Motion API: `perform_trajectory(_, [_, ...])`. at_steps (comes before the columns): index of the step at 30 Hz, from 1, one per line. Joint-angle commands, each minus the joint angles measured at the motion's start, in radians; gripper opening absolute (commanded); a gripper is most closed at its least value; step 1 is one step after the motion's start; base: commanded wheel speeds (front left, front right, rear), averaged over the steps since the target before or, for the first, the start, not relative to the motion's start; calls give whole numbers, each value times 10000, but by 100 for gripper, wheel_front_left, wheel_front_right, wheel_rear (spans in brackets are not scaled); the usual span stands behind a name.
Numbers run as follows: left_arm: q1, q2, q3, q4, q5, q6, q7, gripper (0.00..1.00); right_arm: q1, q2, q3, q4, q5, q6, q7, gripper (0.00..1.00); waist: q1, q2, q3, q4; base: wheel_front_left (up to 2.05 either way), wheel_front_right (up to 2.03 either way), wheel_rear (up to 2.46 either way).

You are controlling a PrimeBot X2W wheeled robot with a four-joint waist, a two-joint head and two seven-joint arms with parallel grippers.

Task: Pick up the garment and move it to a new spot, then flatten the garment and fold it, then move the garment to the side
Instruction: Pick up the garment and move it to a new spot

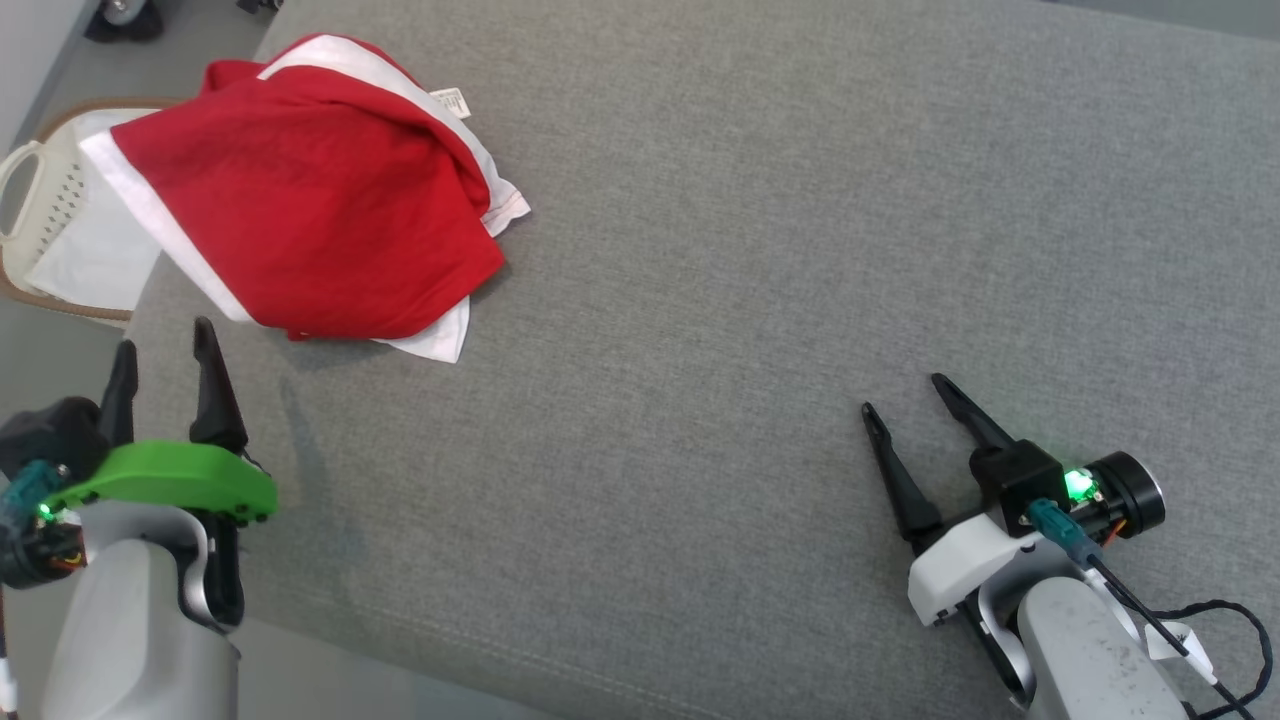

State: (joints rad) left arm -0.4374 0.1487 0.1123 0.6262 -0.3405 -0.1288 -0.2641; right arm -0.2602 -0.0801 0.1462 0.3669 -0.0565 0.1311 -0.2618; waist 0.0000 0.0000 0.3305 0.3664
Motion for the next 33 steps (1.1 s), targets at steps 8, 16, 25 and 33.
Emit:
perform_trajectory(8, [-1242, 924, -812, 1040, -1052, -28, -8, 100, -339, -139, 56, 122, -235, -13, 23, 100, 0, 0, 964, -594, 0, 0, 0])
perform_trajectory(16, [-1779, 1255, -1614, 1012, -1944, -29, -7, 100, -534, -142, 28, 208, -280, -25, 57, 100, 0, 0, 1273, -727, 0, 0, 0])
perform_trajectory(25, [-2197, 1493, -2267, 628, -2494, -29, -8, 100, -670, -141, -7, 277, -355, -48, 96, 100, 0, 0, 1525, -928, 0, 0, 0])
perform_trajectory(33, [-2776, 1771, -2736, 856, -2815, -30, -7, 100, -749, -170, -114, 294, -402, -60, 118, 100, 0, 0, 1808, -1234, 0, 0, 0])
